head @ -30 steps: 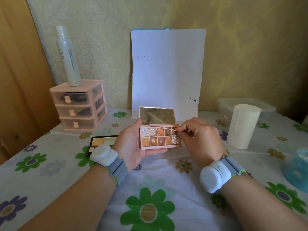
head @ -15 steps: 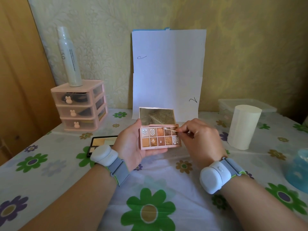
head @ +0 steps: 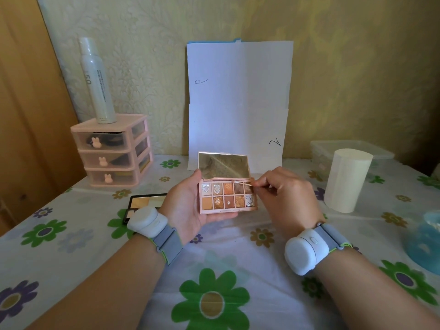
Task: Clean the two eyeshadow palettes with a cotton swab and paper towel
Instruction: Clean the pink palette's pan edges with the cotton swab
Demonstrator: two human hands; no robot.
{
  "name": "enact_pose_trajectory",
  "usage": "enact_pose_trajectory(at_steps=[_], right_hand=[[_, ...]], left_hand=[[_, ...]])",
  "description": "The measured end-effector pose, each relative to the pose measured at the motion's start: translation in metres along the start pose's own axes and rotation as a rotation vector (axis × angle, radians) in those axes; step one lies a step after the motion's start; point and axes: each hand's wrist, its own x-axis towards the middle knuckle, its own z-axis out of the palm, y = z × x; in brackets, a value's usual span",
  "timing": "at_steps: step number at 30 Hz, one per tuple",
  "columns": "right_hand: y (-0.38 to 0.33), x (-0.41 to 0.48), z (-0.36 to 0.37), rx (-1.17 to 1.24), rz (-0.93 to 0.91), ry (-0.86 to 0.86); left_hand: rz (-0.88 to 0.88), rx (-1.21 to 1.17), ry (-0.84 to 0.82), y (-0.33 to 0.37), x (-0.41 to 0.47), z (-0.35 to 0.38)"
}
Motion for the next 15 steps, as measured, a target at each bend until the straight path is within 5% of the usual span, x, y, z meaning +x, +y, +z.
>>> enact_pose_trajectory(at_steps=[15], right_hand=[[0.0014, -0.0007, 0.0006, -0.024, -0.011, -0.058]], left_hand=[[0.02, -0.014, 0.034, 0.0012, -0.0006, 0.0004]])
